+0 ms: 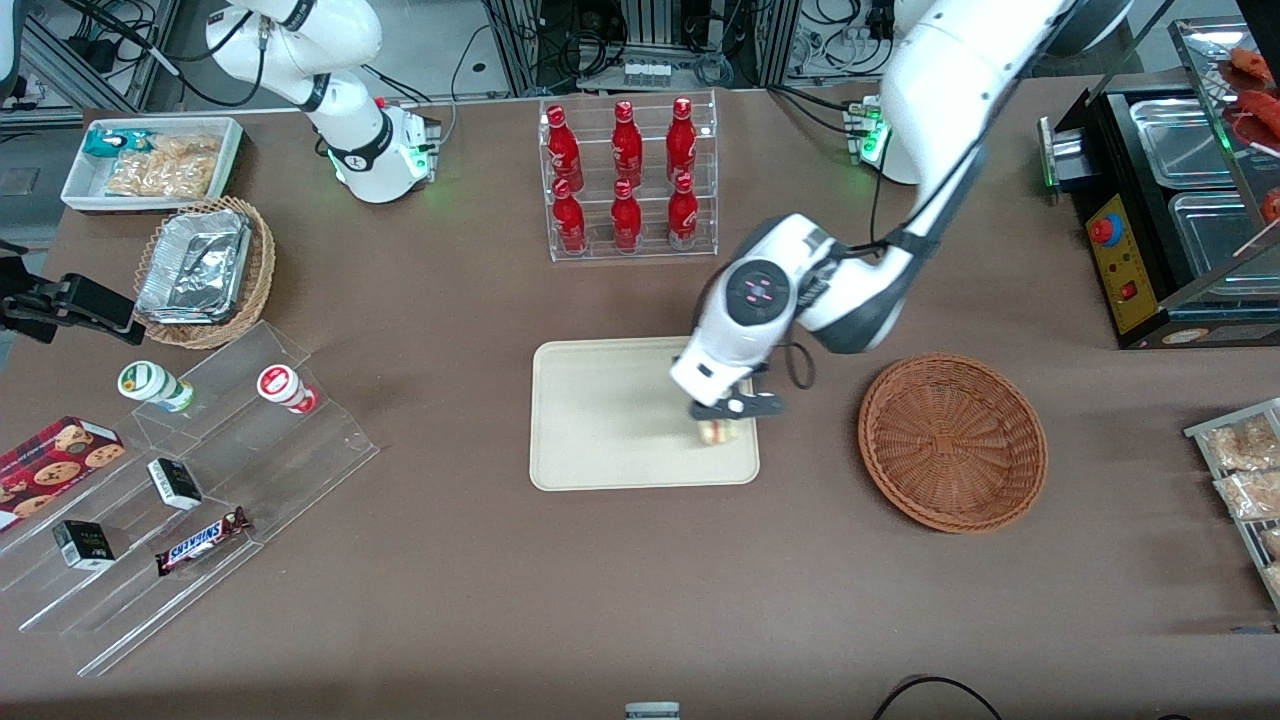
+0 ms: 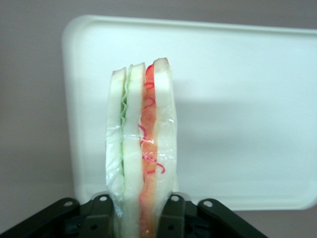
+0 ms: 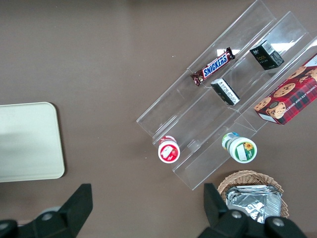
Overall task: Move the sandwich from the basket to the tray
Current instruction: 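Lift the sandwich and carry it over the cream tray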
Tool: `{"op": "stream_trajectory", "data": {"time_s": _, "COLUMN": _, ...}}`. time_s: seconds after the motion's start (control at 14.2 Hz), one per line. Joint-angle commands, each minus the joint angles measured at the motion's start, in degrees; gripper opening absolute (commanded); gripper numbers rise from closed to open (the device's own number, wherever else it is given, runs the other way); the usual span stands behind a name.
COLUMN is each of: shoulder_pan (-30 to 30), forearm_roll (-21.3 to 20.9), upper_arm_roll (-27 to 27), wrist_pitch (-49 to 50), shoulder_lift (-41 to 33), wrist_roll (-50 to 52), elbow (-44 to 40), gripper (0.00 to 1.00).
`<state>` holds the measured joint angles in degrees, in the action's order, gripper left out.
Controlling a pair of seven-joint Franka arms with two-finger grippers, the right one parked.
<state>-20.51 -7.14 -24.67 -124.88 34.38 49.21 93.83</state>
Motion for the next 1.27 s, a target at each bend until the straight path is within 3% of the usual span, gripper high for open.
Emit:
{"op": "stream_trajectory", "data": {"time_s": 0.0, "shoulder_pan": -6.36, "forearm_roll": -0.33, "upper_arm_roll": 1.64, "wrist_pitch": 0.69, "shoulder_lift": 7.44, "wrist_roll": 4.74, "elbow": -10.05, "gripper": 0.33}}
{"op": "stream_trajectory", "data": {"time_s": 0.85, "shoulder_pan": -7.79, "forearm_roll": -6.21, "upper_arm_roll": 2.44, "wrist_pitch": 0.87, "shoulder_lift": 12.90, "wrist_roll": 4.14, "elbow": -12.97, "gripper": 0.36}}
{"op": "stream_trajectory", "data": {"time_s": 0.99, "shoulder_pan": -7.79, "forearm_roll": -6.40, "upper_arm_roll": 2.44, "wrist_pitch": 0.78, "shoulder_lift": 13.34, "wrist_roll": 4.22, "elbow": -13.06, "gripper": 0.42}}
{"op": "stream_trajectory", "data": {"time_s": 1.06, "shoulder_pan": -7.79, "forearm_roll": -6.40, "upper_arm_roll": 2.44, "wrist_pitch": 0.61, "shoulder_lift": 13.34, "wrist_roll": 4.40, "elbow": -13.06, "gripper": 0.61}}
{"op": "stream_trajectory", "data": {"time_s": 1.13, "shoulder_pan": -7.79, "forearm_roll": -6.40, "upper_arm_roll": 2.44, "wrist_pitch": 0.52, "shoulder_lift": 13.34, "wrist_roll": 4.84, "elbow": -13.49, "gripper": 0.89}}
{"op": "stream_trajectory", "data": {"time_s": 1.2, "shoulder_pan": -7.79, "forearm_roll": -6.22, "upper_arm_roll": 2.44, "wrist_pitch": 0.52, "shoulder_lift": 13.26, "wrist_roll": 5.19, "elbow": -14.02, "gripper": 1.00}}
